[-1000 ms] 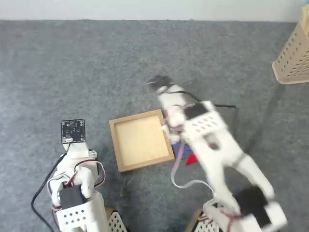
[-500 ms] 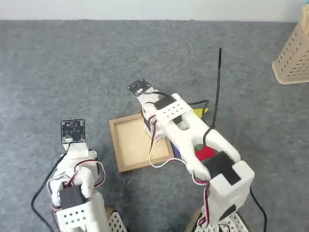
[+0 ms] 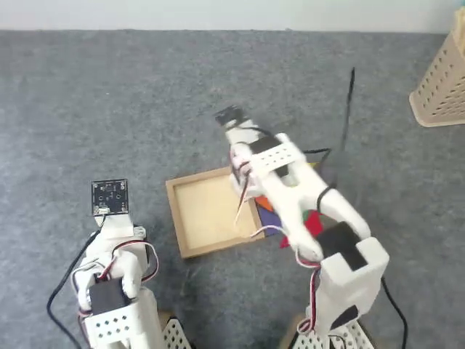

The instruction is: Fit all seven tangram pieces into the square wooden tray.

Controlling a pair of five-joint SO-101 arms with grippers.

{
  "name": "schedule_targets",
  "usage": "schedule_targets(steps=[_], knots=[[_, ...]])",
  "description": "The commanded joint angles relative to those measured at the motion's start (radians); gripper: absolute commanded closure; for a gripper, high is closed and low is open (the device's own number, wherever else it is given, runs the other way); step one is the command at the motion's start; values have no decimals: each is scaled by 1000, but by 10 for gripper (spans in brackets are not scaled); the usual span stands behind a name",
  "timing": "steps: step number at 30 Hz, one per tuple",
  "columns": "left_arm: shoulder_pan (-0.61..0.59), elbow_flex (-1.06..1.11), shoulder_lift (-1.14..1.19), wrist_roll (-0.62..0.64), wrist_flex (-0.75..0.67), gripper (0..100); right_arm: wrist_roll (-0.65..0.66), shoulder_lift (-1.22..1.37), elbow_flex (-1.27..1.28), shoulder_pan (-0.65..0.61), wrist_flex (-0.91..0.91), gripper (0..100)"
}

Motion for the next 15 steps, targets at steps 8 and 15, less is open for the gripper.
schedule_targets(steps=[8,15], knots=[[5,-8,-14,8,8,987,-43,2,-17,163,21,943],[5,-8,-14,8,8,987,-44,-111,-15,124,21,906]])
